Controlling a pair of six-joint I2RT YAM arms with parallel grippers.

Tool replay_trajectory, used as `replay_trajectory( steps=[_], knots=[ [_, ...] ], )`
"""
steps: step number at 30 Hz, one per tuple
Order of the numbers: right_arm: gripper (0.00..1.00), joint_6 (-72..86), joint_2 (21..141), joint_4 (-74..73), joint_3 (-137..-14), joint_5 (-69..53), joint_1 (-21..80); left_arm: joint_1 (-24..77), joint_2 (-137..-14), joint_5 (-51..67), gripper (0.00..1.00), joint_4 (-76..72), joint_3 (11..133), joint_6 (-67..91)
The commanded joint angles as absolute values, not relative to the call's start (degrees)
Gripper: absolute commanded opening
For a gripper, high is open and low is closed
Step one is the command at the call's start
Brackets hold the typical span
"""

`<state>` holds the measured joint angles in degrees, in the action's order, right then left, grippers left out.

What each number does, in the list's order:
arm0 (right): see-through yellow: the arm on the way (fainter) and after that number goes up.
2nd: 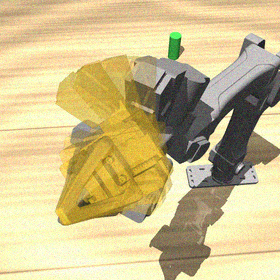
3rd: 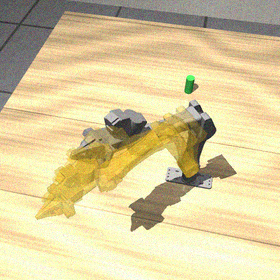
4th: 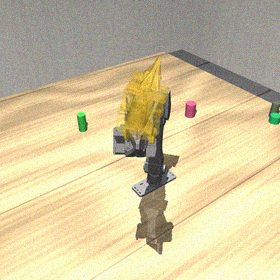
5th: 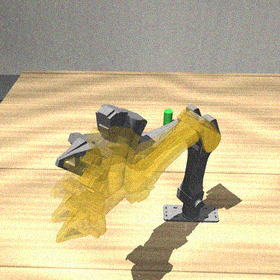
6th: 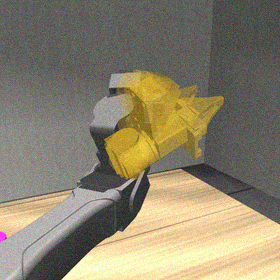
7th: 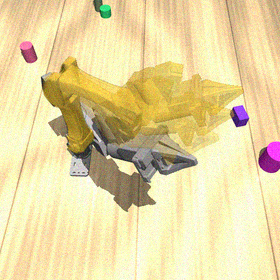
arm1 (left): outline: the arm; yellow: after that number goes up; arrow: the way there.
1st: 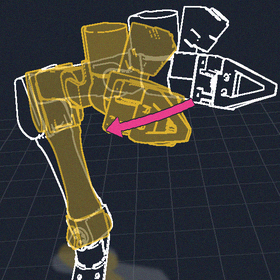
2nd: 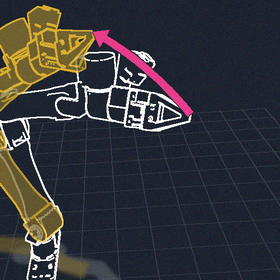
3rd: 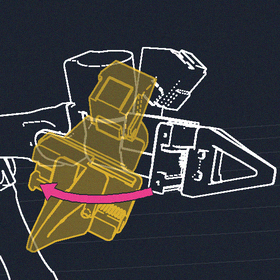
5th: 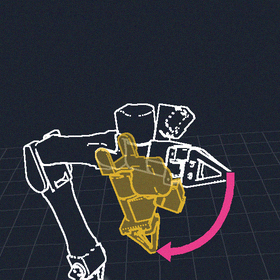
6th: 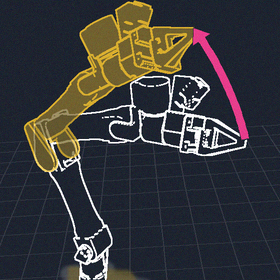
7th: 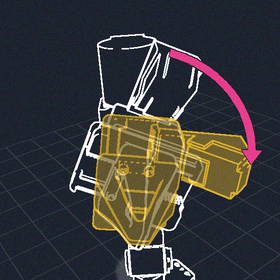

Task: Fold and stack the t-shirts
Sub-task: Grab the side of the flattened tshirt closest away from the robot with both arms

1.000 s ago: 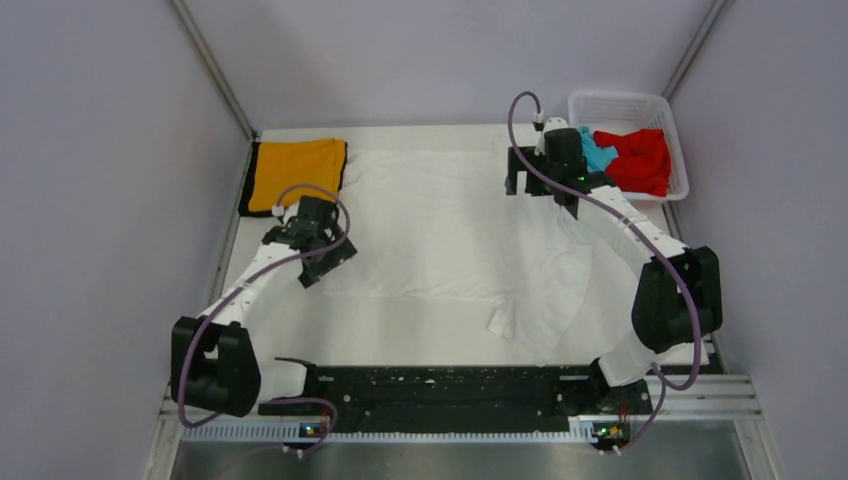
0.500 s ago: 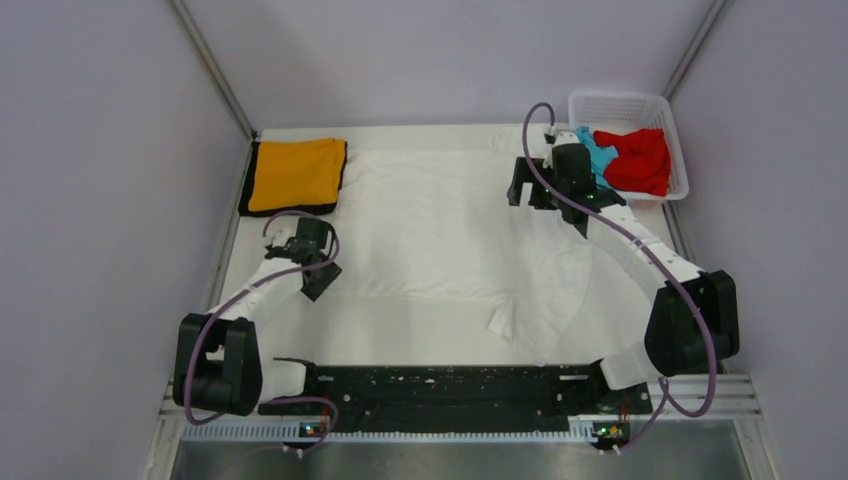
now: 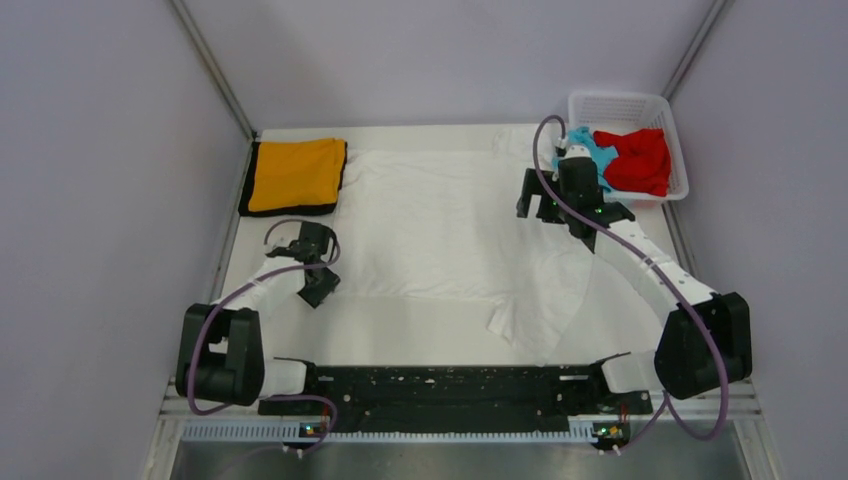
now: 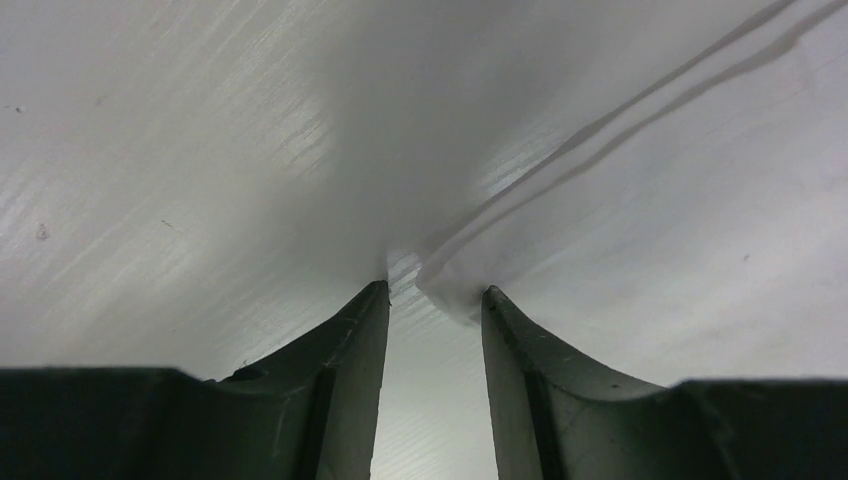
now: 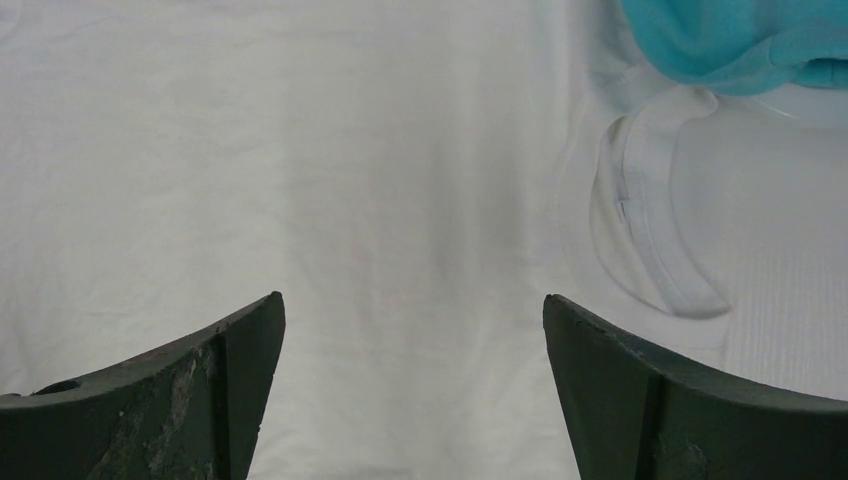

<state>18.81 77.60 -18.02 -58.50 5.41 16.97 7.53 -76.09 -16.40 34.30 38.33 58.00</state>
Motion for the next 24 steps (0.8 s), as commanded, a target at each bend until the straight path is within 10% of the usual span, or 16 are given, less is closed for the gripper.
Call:
replay_trajectory(
  steps=[1,8,11,24],
  knots=[
    [0.99,19.9,75.2,-18.2,-57.6,6.7,16.7,7.3,-73.9,-18.3,0.44,37.0,38.3,57.7],
    [0.99,19.9,74.8,-19.3,-56.9,6.7,16.7,7.3,-80.1,-14.5,0.34,29.9,38.9,57.1],
    [0.98,20.3,74.0,-22.0,-56.5,6.8,16.8,7.3,-83.4,-12.6,0.01,29.5,40.5,57.0],
    [0.77,35.1,68.9,-55.2,-47.0,7.4,40.6,7.3,-79.7,-15.5,0.00,34.7,39.8,56.3]
  ],
)
